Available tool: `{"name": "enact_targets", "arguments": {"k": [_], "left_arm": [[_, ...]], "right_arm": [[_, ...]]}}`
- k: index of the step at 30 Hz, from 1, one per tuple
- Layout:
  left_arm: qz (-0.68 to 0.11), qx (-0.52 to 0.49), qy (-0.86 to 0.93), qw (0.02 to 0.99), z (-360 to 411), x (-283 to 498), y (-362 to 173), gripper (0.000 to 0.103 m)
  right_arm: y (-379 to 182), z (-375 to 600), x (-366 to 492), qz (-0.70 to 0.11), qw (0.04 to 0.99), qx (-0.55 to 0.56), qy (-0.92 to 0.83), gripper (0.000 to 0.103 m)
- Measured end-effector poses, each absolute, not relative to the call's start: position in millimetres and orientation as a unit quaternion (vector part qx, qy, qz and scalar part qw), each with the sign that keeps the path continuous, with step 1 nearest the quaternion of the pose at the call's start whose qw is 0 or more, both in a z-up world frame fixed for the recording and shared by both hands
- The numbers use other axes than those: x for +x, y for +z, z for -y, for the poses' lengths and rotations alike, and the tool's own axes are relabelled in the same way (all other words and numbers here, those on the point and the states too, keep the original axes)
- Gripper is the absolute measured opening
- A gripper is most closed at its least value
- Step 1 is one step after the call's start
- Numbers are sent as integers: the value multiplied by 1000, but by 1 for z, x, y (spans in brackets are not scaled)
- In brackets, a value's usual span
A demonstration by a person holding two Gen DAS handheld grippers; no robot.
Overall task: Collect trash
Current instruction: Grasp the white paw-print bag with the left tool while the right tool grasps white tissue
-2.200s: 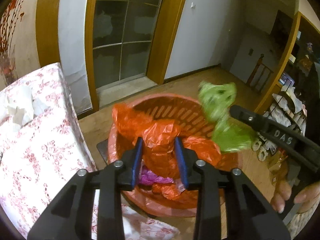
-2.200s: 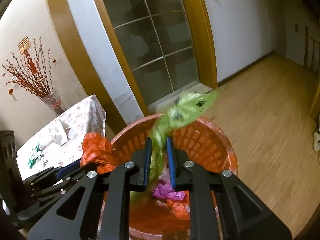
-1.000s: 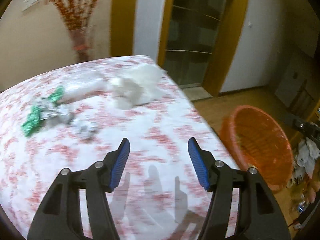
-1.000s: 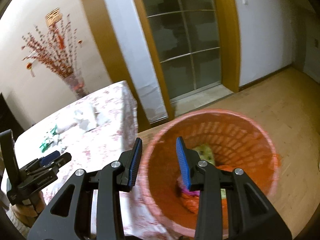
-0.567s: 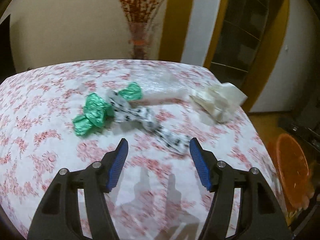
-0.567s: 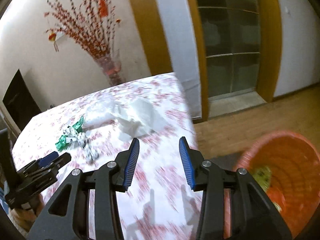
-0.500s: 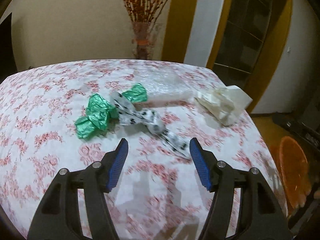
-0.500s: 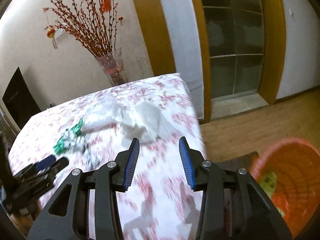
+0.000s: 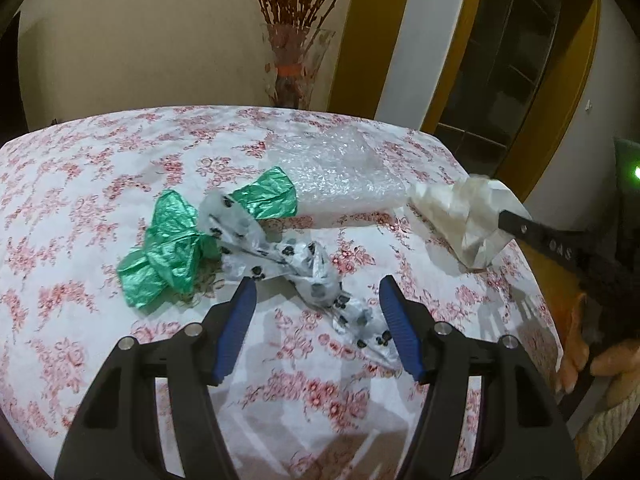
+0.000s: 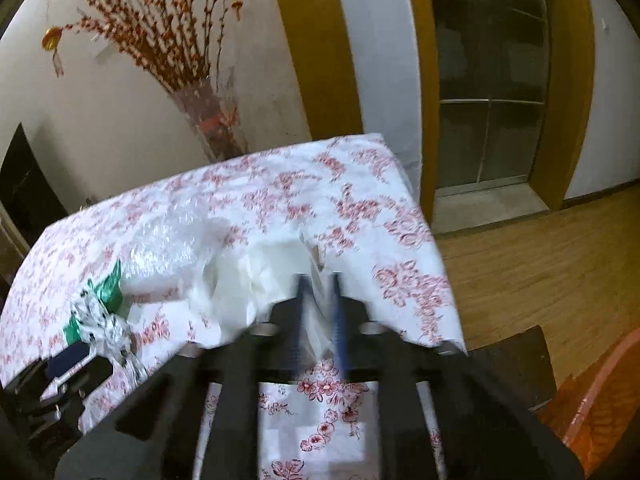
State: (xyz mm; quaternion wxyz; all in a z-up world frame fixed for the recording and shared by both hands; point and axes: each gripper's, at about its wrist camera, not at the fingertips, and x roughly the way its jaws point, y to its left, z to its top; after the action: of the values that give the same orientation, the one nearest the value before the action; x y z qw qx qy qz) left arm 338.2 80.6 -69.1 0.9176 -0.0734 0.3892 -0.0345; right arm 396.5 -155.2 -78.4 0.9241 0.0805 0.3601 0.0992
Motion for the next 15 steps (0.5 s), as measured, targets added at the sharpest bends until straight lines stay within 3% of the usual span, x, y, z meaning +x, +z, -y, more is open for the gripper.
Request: {"name": "enact_targets", "arguments": {"k": [4, 8, 10, 12, 15], "left_arm": [[-402, -75, -24, 912, -77, 349, -76, 62], [-422, -82, -19, 903, -74, 358, -85, 40], [-421, -78, -24, 903, -70, 360, -85, 22], [-425, -74, -31, 902, -66, 361, -85, 13], [-410, -72, -49, 908, -60, 353, -81, 12]], "right_arm": [[-74, 157, 381, -348, 927, 82, 110, 0], [-70, 164, 366, -342, 929, 89, 114, 0], [-69, 169, 360, -339, 929, 97, 114, 0], [-68, 176, 353, -337, 929, 104, 113, 0], [-62, 184, 339, -331, 930, 112, 113, 0]]}}
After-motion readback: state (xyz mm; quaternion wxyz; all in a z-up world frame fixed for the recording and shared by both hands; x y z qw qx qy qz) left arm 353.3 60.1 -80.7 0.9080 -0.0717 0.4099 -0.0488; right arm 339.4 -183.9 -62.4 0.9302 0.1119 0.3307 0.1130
